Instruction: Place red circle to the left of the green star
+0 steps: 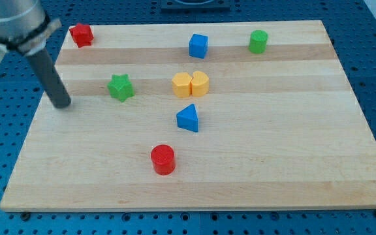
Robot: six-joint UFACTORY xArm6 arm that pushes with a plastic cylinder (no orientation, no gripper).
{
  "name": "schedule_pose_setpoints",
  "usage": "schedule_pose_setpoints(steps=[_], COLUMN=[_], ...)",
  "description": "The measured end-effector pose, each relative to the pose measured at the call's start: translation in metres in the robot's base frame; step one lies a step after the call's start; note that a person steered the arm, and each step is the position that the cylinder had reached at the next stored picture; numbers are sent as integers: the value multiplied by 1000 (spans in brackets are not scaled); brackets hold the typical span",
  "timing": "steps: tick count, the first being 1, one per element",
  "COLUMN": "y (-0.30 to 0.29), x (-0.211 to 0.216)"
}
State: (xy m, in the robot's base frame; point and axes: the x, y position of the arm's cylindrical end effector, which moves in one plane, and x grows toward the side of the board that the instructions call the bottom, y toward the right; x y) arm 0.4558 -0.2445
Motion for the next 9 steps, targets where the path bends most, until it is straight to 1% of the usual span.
schedule_pose_setpoints(steps=[1, 2, 3, 4, 5, 6, 7, 8, 9], y=[37, 71, 117, 179, 245, 273, 237, 177, 169], x=[38, 36, 40, 56, 81, 109, 127, 129, 131])
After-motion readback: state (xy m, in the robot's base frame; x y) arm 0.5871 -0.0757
